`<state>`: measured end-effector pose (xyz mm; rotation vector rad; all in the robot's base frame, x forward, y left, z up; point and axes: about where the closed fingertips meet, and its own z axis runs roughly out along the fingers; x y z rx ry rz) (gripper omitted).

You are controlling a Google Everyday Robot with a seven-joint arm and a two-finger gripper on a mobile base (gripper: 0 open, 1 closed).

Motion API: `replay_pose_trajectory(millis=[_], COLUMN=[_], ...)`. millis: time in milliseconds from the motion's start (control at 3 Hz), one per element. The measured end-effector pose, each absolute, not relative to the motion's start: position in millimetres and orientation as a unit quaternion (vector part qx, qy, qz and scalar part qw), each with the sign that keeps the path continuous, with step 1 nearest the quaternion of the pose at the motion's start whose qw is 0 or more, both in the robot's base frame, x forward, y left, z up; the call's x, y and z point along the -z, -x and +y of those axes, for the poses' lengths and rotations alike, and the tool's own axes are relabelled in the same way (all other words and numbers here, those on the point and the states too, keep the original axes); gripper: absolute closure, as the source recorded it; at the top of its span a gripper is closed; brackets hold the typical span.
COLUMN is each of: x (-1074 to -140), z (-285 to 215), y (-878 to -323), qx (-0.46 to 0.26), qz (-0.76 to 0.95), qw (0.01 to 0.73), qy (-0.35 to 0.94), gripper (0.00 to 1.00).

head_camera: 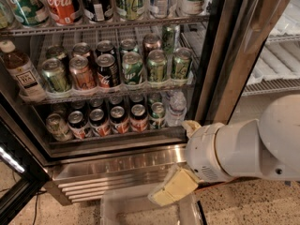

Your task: Pick water bottle from bottom shelf of fridge

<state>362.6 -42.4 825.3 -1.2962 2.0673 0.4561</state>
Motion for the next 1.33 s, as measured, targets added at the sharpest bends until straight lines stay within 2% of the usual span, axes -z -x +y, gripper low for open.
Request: replay_pose_trajectory(millis=[667,1333], x=[-782.9,-724.9], z=[-22.3,-47.1], y=[-363.1,-423.5], qx=[-0.180,-0.137], qz=[0.802,0.854], qw=[0.318,0.352], qy=[0.473,0.358], gripper=[0.00,0.00])
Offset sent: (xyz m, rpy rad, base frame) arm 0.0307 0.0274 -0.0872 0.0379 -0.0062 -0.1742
